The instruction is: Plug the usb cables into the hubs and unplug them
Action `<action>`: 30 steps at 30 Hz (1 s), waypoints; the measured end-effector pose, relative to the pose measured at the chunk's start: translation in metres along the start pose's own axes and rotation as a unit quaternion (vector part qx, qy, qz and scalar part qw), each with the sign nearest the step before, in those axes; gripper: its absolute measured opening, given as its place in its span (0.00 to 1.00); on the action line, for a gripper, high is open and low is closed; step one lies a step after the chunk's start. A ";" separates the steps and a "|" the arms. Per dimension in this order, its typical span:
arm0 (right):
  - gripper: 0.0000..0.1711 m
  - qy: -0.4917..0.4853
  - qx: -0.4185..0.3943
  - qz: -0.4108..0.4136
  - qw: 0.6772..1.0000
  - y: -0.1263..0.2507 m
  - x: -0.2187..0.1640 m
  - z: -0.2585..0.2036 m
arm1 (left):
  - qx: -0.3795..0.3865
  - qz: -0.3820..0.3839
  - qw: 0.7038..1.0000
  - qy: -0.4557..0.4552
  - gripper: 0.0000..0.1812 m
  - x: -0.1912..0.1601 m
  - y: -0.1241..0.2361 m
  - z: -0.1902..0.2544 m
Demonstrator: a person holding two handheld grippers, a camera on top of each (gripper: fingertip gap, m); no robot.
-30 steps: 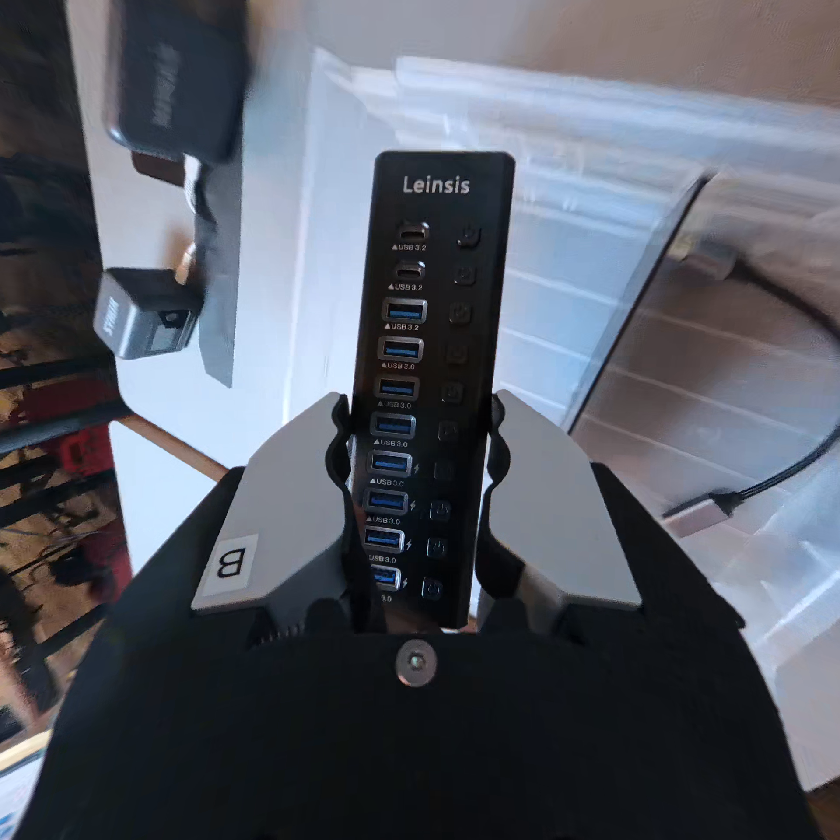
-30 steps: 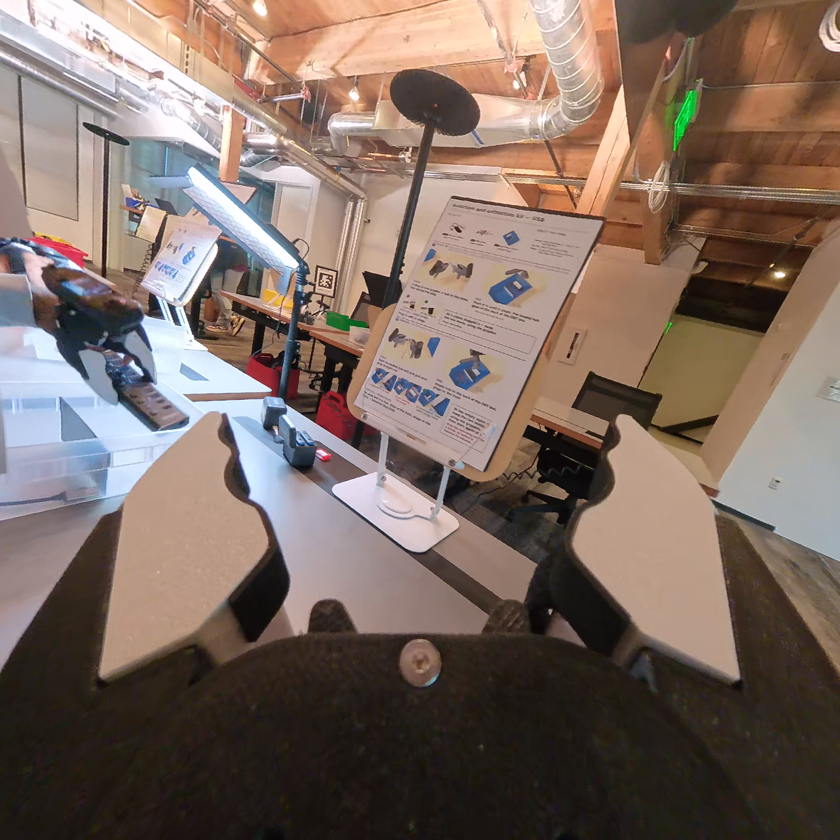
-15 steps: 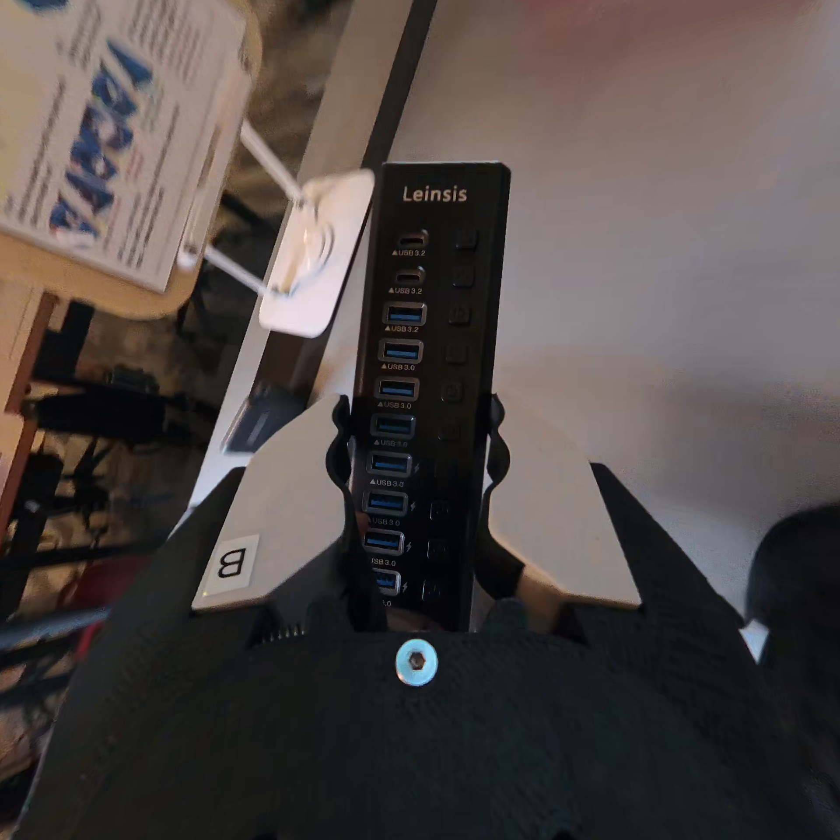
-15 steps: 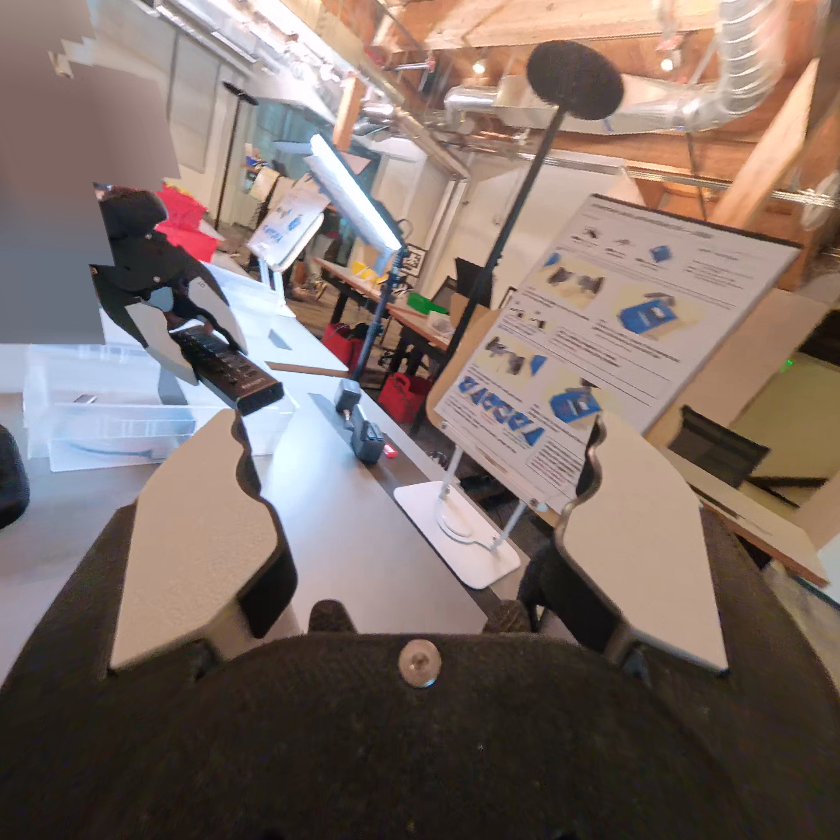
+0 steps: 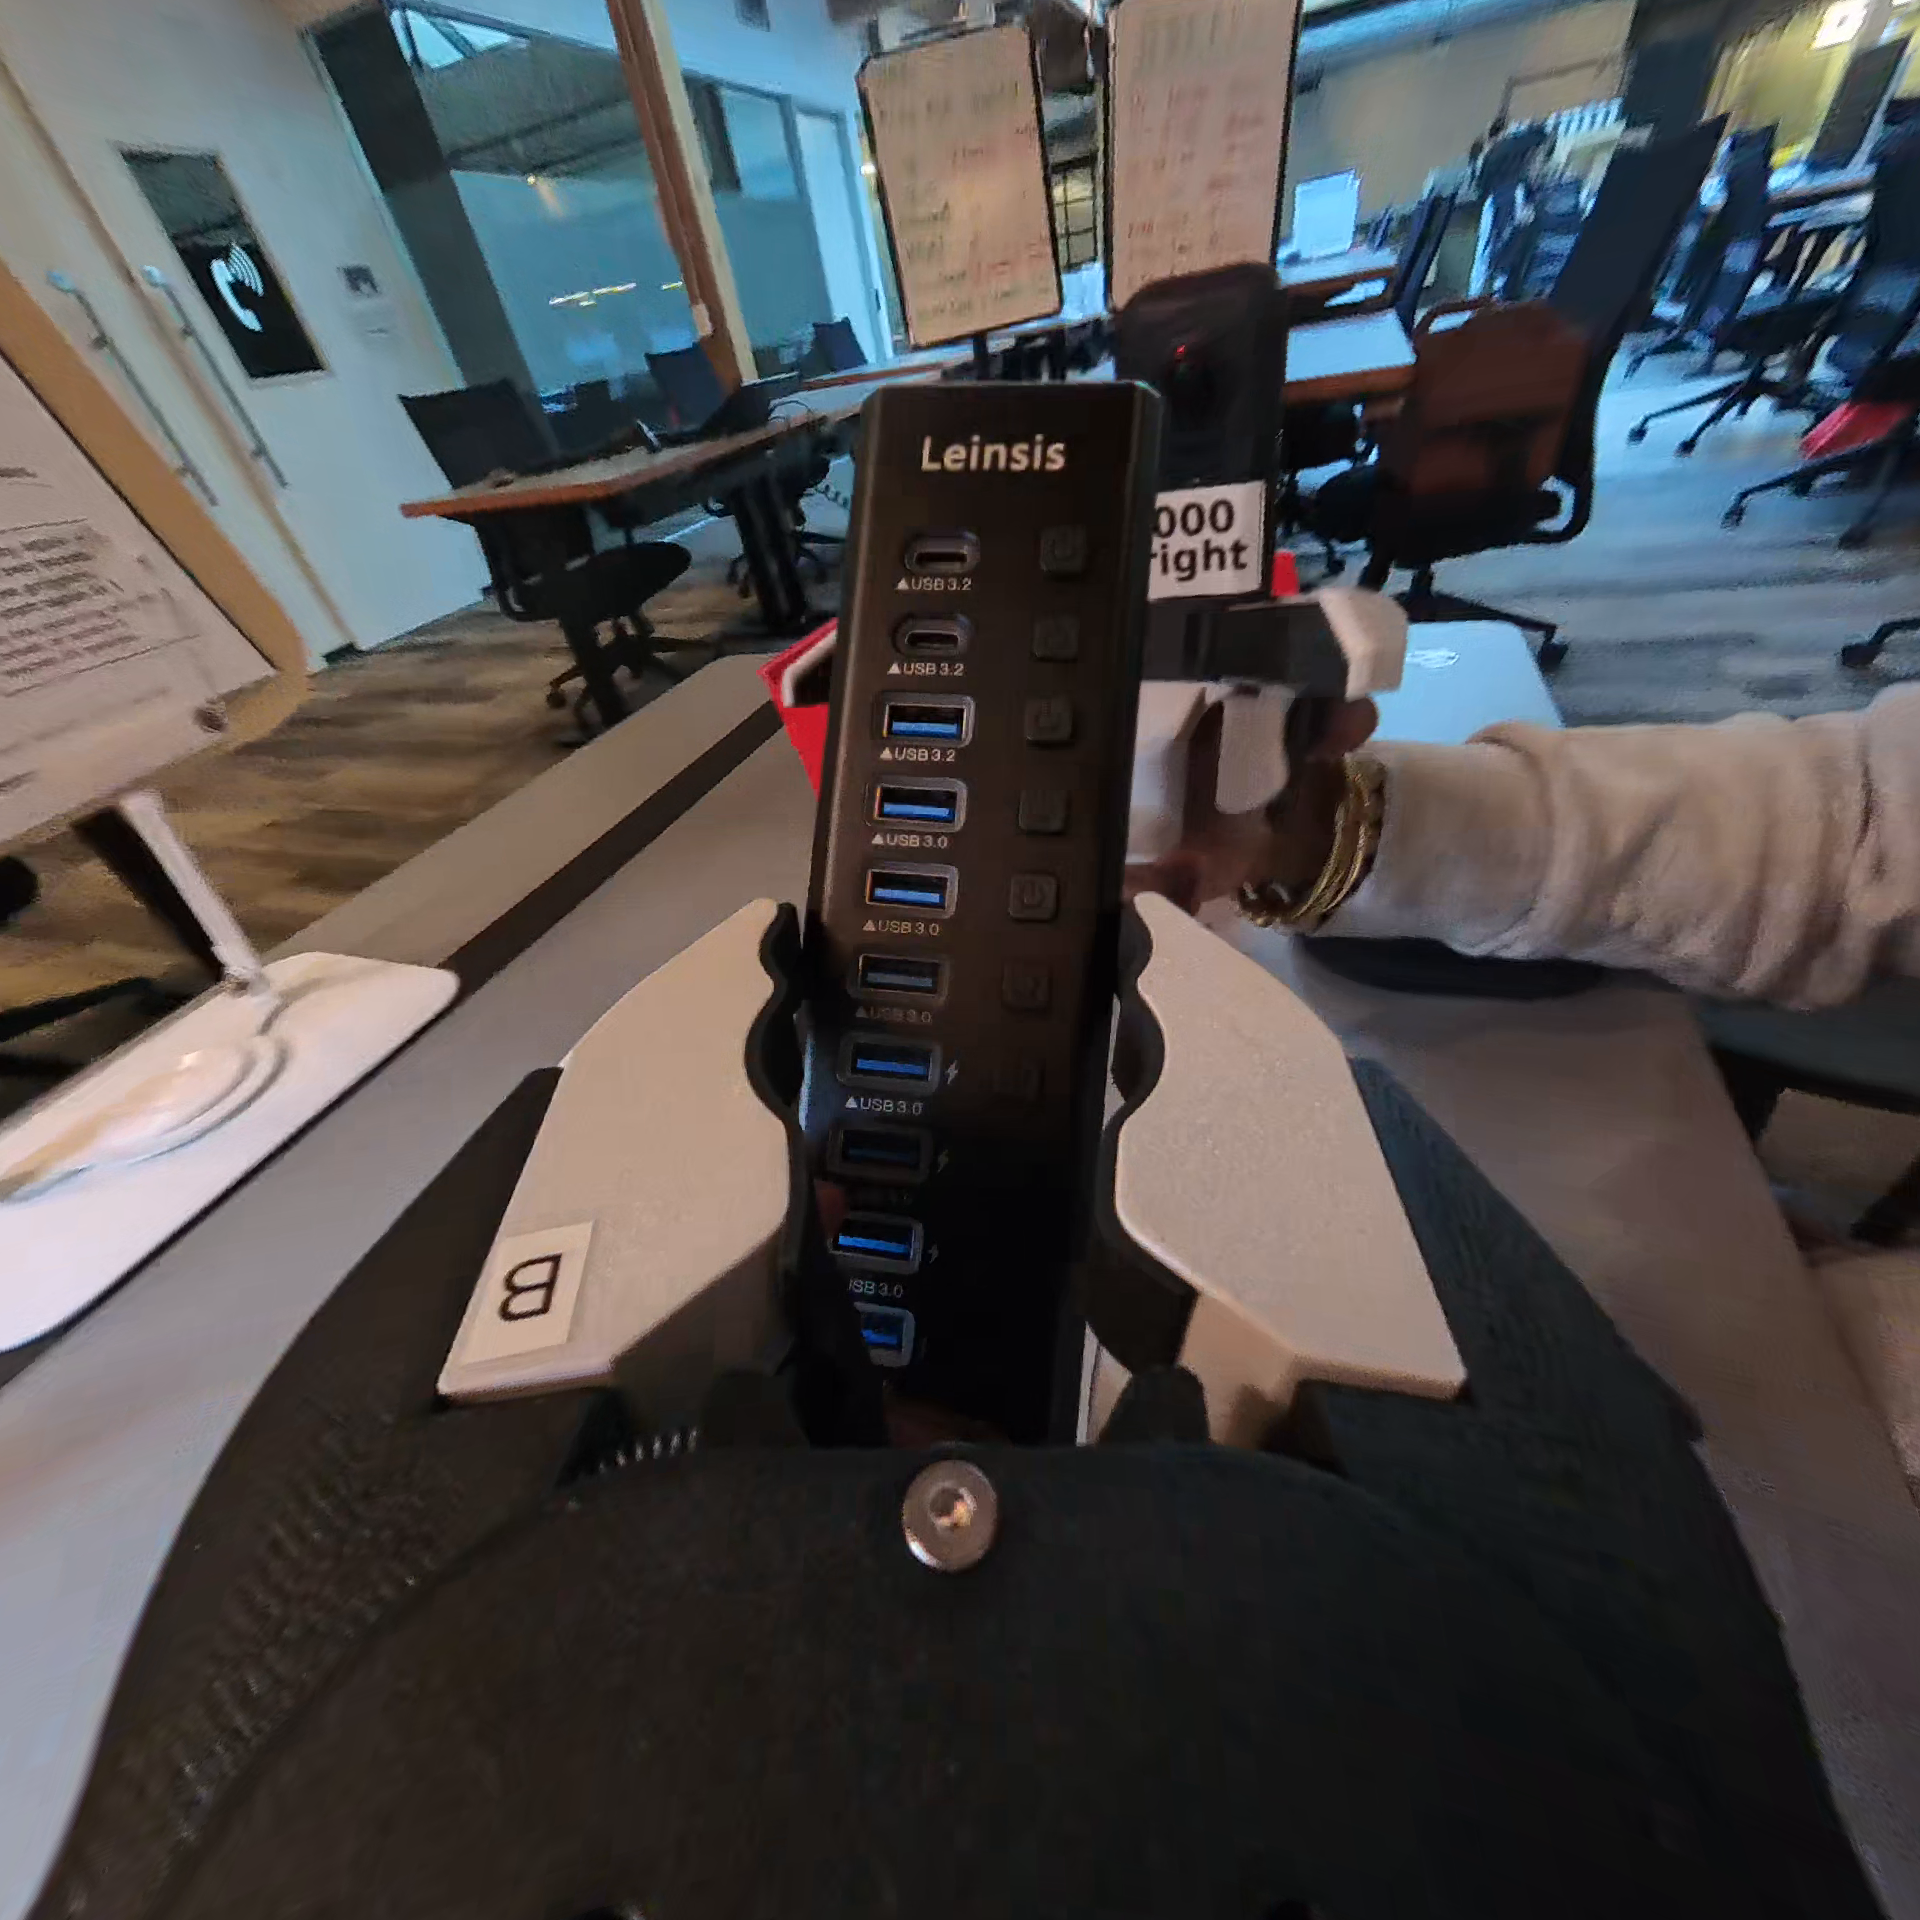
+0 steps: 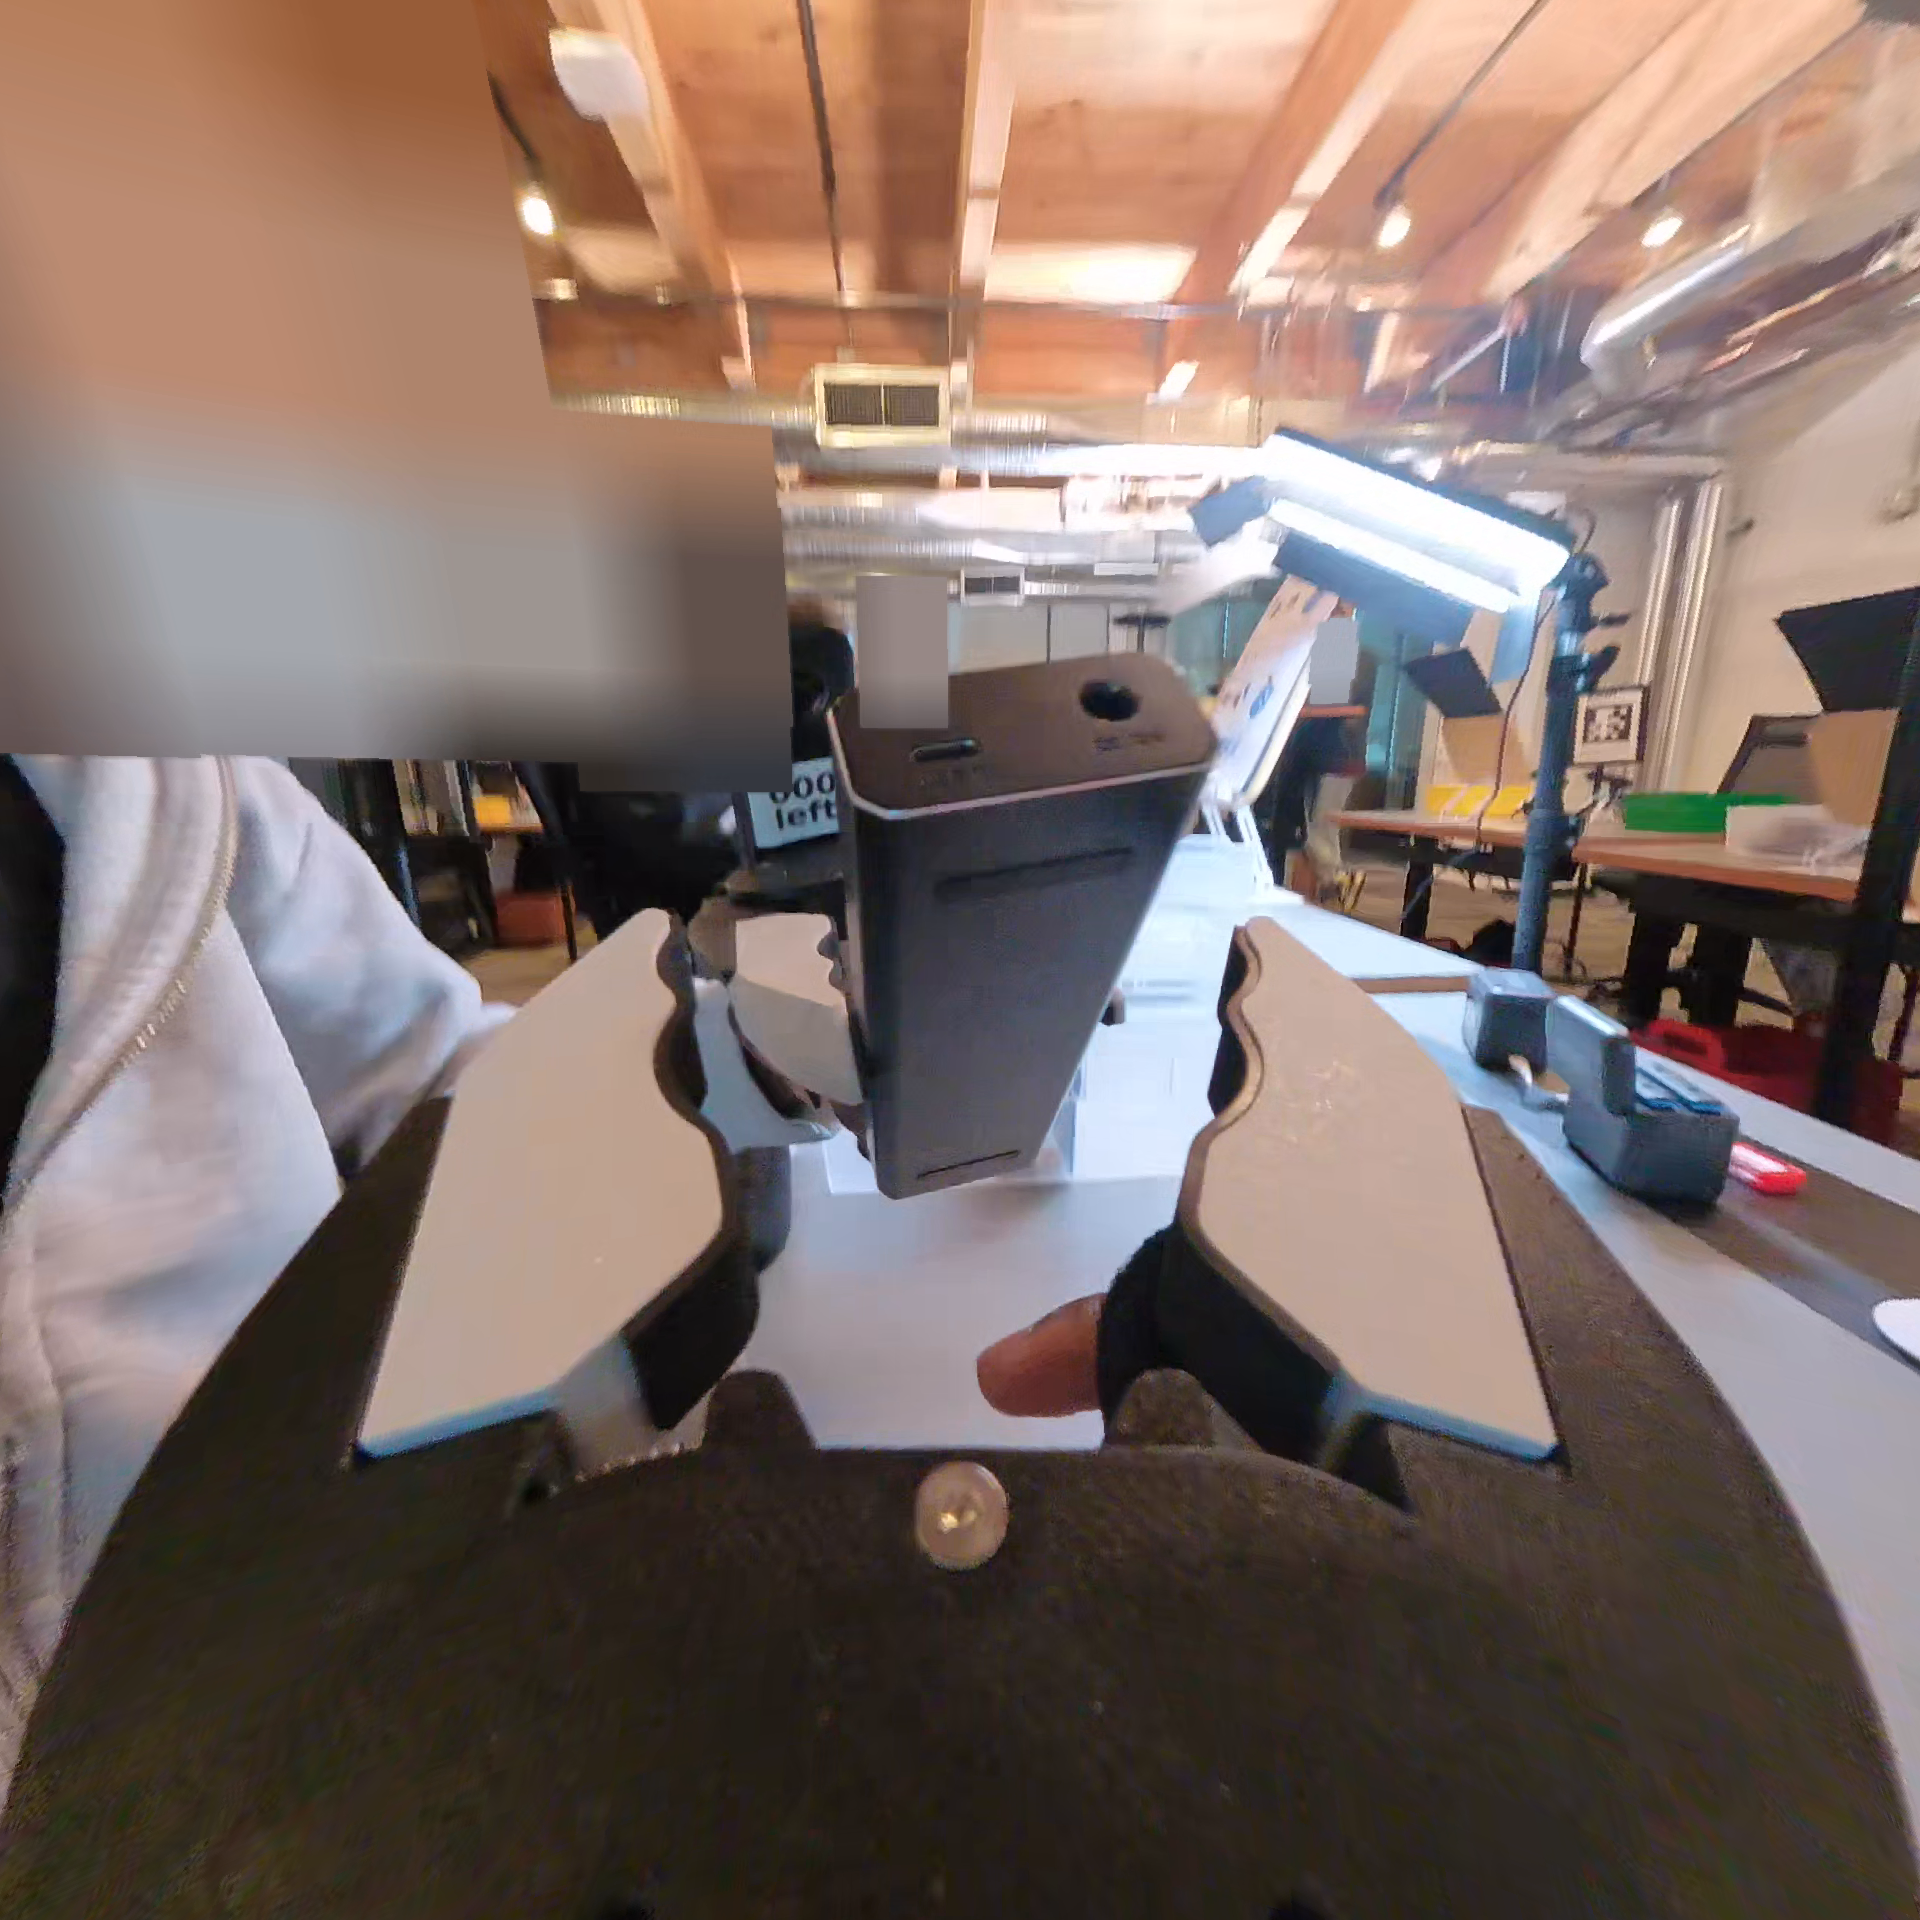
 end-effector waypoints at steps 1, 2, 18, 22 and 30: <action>0.56 0.005 -0.001 -0.014 1.000 -0.002 -0.005 0.001 | -0.006 0.001 1.000 0.016 0.32 -0.003 -0.004 0.004; 0.53 0.008 0.000 -0.016 1.000 -0.004 -0.008 0.000 | -0.015 0.000 1.000 0.027 0.32 -0.007 -0.008 0.008; 0.36 0.000 0.060 -0.138 0.989 0.005 -0.048 -0.009 | -0.081 -0.004 0.995 0.062 0.34 -0.046 -0.039 0.062; 0.36 0.000 0.015 -0.142 0.990 0.005 -0.045 0.003 | -0.011 -0.021 0.998 0.059 0.33 -0.049 -0.043 0.050; 0.20 0.037 -0.206 -0.118 0.971 0.000 -0.043 0.053 | 0.224 -0.125 0.967 0.013 0.33 -0.072 -0.032 -0.002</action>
Point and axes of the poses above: each gripper's, where its closed fingertips meet, y back along the fingers, x out of its top, z = x × y across the jaws, the point moved 2 cm from there along y, back along the fingers, and after that the axes turned 13 degrees about -y, right-handed, at the moved point
